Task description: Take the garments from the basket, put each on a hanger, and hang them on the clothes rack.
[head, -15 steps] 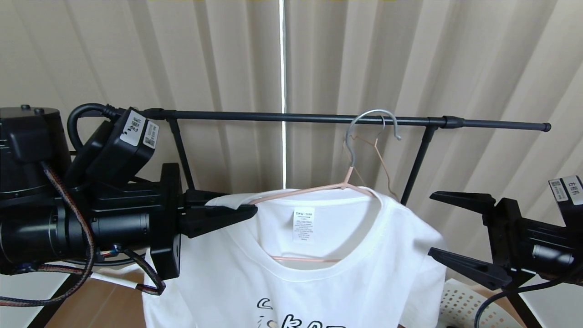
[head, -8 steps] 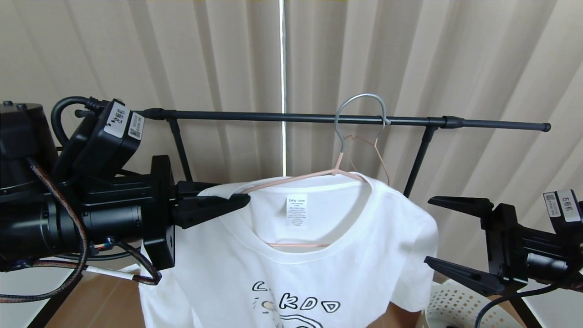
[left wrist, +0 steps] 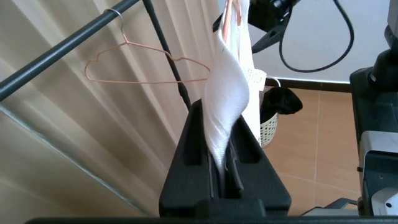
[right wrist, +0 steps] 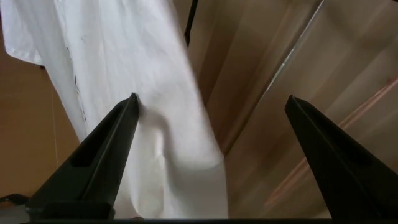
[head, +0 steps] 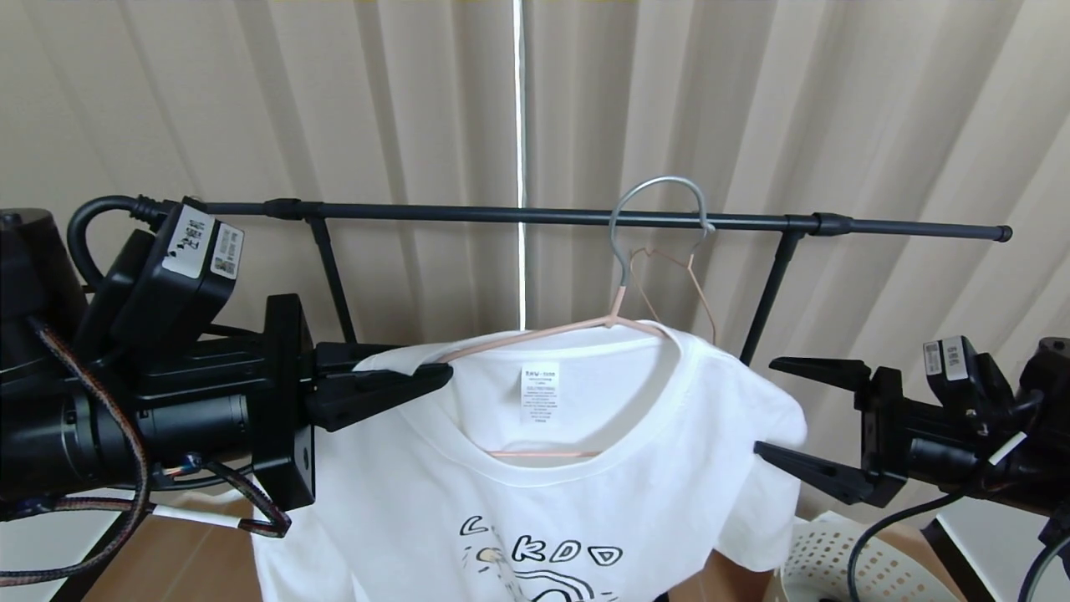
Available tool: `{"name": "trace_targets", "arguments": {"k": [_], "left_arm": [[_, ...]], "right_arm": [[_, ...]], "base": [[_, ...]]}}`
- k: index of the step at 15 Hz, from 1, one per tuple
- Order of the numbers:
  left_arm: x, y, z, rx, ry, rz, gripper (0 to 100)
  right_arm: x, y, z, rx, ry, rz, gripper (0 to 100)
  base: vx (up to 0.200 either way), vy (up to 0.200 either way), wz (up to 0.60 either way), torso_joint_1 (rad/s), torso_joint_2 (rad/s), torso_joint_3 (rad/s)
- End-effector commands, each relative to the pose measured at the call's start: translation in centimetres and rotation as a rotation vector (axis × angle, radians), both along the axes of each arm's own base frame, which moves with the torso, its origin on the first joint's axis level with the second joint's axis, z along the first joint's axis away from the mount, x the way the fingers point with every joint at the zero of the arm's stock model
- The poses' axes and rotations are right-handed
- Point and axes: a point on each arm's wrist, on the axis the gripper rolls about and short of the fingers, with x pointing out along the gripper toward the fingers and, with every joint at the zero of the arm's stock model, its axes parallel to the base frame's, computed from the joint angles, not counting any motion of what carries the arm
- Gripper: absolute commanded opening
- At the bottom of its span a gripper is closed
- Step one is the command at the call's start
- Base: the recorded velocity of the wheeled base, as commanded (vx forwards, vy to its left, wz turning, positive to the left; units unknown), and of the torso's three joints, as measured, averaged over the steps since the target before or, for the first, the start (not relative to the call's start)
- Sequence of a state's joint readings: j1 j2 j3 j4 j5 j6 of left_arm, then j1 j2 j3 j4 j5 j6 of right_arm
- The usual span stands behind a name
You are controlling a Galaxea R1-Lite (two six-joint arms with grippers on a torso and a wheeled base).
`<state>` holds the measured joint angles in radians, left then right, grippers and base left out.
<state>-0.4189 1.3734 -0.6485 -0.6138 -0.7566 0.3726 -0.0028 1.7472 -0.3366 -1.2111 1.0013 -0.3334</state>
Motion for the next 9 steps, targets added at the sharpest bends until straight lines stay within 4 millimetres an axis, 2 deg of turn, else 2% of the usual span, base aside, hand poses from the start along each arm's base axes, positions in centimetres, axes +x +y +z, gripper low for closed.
{"name": "trace_targets", "arguments": {"k": [1, 9], "left_arm": [[-0.1, 0.05, -0.03, -0.001, 0.001, 0.001, 0], [-0.37, 0.77, 0.89, -0.048, -0.016, 0.031, 0]], "right_arm": [[1.02, -0.48, -1.26, 0.0, 0.045, -0.018, 100], [1.27, -0.53, -1.89, -0.007, 0.058, -0.018, 100]], "base": [[0.0, 0.0, 0.0, 0.0, 0.0, 0.0], [0.0, 0.0, 0.0, 0.0, 0.0, 0.0]]}}
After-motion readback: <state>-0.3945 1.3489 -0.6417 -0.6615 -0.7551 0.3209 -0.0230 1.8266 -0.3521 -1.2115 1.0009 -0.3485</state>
